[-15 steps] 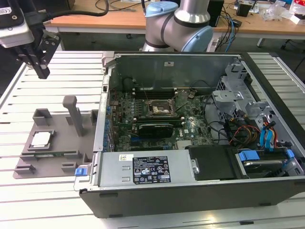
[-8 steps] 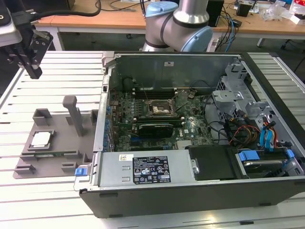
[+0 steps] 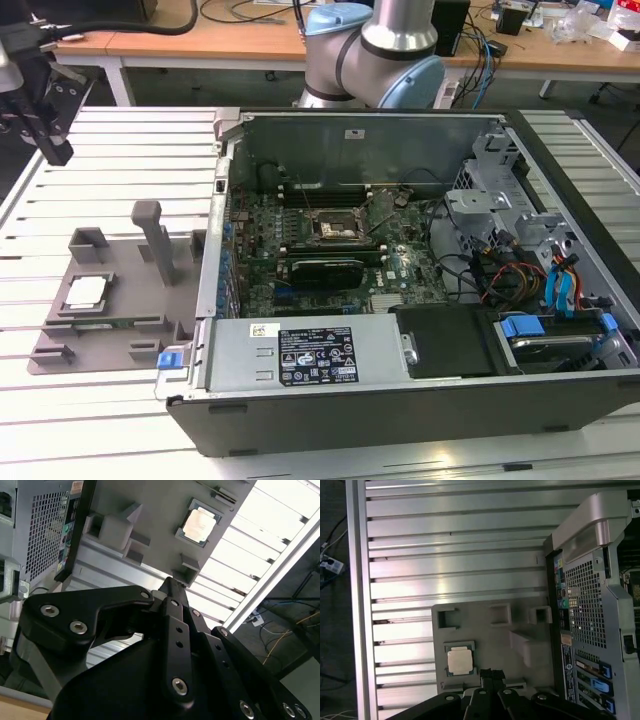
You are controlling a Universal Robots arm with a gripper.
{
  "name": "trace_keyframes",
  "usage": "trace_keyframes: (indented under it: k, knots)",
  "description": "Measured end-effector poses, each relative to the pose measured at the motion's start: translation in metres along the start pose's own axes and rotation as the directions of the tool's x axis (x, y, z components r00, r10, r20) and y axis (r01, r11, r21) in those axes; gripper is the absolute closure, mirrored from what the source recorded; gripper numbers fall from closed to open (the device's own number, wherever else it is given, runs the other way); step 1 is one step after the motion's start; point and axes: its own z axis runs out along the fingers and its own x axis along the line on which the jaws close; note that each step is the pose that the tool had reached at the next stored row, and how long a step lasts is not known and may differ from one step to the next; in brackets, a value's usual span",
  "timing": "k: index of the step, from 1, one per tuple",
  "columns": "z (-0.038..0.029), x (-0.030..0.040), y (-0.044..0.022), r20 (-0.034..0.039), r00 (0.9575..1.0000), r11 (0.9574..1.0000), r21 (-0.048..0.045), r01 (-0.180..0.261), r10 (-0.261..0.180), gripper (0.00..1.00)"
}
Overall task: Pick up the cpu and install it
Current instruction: 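Reach for the cpu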
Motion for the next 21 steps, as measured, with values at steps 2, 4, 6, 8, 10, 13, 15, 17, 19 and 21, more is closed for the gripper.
trace_keyframes:
  k: [2,4,6,8,10,13,15,17,19,21]
  knots:
    - [0.0,0.0021,-0.0002,0.0,1.0,1.0,0.0,0.0,0.0,0.89]
    - [-0.0001,0.0045,-0.0003,0.0,1.0,1.0,0.0,0.0,0.0,0.89]
    - [-0.0001,0.0069,-0.0005,0.0001,1.0,1.0,-0.0001,0.0,0.0,0.89]
    - [-0.0002,0.0121,-0.0009,0.0,1.0,1.0,0.0,0.0,0.0,0.89]
    - [-0.0003,0.0172,-0.0013,0.0,1.0,1.0,-0.0001,0.0,0.0,0.89]
    - [-0.0004,0.0236,-0.0017,0.0,1.0,1.0,0.0,0.0,0.0,0.89]
    - [-0.0006,0.0312,-0.0023,0.0,1.0,1.0,0.0,0.0,0.0,0.89]
    - [-0.0008,0.0362,-0.0027,0.0,1.0,1.0,0.0,0.0,0.0,0.89]
    - [-0.0008,0.0394,-0.0029,0.0,1.0,1.0,0.0,0.0,0.0,0.89]
    - [-0.0008,0.0399,-0.003,0.0,1.0,1.0,0.0,0.0,0.0,0.89]
